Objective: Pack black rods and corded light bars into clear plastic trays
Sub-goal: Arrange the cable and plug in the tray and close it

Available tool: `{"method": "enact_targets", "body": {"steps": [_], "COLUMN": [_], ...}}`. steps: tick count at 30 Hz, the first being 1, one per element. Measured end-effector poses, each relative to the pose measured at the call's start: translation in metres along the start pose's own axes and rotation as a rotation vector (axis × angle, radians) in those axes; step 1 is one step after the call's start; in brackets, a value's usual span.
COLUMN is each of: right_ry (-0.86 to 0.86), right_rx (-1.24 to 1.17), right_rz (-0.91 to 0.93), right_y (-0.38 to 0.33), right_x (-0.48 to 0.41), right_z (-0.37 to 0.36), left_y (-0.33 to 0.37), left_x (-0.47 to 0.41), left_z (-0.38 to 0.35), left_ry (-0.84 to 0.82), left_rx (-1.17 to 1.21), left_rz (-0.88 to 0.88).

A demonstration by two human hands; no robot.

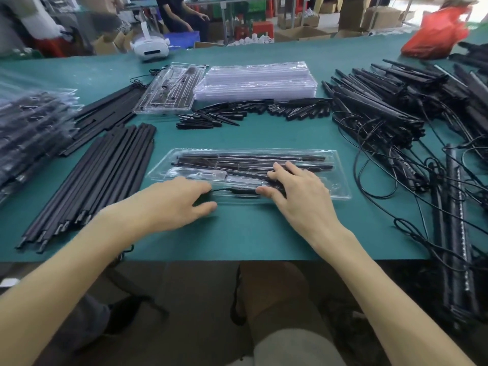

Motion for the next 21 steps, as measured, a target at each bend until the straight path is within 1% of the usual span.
{"method": "enact_targets", "body": {"steps": [3,5,7,9,10,11,14,16,19,21], "right_ry": [-0.023,-0.041,-0.052,-0.063,-0.071,-0.078,-0.065,-0.066,-0.078,-0.09], "right_rx": [-0.005,-0.002,-0.003,-0.013,-0.014,-0.012,-0.002,0.0,0.033,0.058], "right_rz": [0.005,0.013,0.017,0.02,0.022,0.028,0.051,0.078,0.121,0.138], "right_y": [0.001,0.002,0.003,0.004,0.005,0.006,0.007,0.008,0.009,0.011], "right_x": [-0.001,-0.002,-0.003,-0.004,-0.004,-0.004,-0.003,0.0,0.003,0.005], "right_z": [0.001,0.0,0.0,0.0,0.0,0.0,0.001,0.001,-0.004,-0.007], "left_y": [-0.001,-0.001,0.0,0.002,0.005,0.01,0.034,0.046,0.046,0.044], "left_x": [0.004,0.004,0.0,-0.013,-0.022,-0.034,-0.068,-0.086,-0.1,-0.102], "left_z": [0.022,0.035,0.042,0.041,0.037,0.032,0.01,-0.005,-0.02,-0.025], "left_ry": [0.071,0.192,0.364,0.496,0.51,0.487,0.327,0.246,0.228,0.239], "left_rx": [0.118,0.304,0.485,0.53,0.521,0.497,0.385,0.301,0.168,0.129], "left_rz": [-0.043,-0.058,-0.07,-0.083,-0.093,-0.104,-0.139,-0.113,-0.063,-0.063]}}
Point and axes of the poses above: each hand's wrist, its own x-axis away from the middle knuckle, its own z-axis out of the back of the hand, y = z × x, the point moved 4 cm from there along -x, towards the middle knuckle, and after that the axes turned 5 degrees about z, right-handed, at the moved point
